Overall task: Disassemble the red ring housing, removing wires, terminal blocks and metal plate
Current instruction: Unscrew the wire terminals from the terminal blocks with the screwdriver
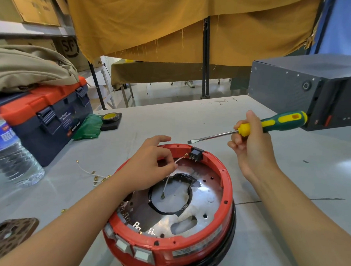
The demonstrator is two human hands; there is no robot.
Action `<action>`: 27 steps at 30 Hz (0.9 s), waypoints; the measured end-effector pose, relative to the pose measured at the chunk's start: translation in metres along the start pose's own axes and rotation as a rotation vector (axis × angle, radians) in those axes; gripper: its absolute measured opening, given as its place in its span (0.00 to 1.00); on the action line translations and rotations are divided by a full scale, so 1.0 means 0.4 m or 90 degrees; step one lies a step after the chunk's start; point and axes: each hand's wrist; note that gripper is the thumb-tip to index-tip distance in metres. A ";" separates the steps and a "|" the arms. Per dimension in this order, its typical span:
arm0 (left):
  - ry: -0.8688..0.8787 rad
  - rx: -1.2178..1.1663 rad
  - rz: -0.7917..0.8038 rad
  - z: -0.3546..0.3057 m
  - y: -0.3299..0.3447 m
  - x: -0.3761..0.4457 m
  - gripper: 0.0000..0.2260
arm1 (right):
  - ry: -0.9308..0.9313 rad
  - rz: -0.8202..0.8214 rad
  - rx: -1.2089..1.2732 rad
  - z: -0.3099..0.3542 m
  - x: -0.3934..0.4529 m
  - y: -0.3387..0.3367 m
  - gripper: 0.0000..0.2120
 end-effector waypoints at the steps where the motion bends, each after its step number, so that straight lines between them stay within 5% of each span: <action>1: -0.005 -0.013 -0.019 0.001 -0.004 0.002 0.07 | -0.007 0.013 -0.017 -0.001 -0.005 0.005 0.17; 13: -0.221 -0.474 -0.170 0.009 -0.070 -0.002 0.04 | -0.122 0.293 -0.288 -0.028 -0.059 0.021 0.03; 22: -0.341 -0.353 -0.285 0.136 -0.152 -0.099 0.03 | -0.189 0.296 -0.345 -0.041 -0.059 0.021 0.03; 27: -0.417 -0.245 -0.262 0.220 -0.131 -0.167 0.02 | -0.187 0.289 -0.354 -0.042 -0.062 0.022 0.02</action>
Point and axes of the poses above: each hand's wrist, its own x-axis towards the middle knuckle, its own y-axis out of the palm, z = x × y, and after that the axes turned 5 degrees about -z, right-handed
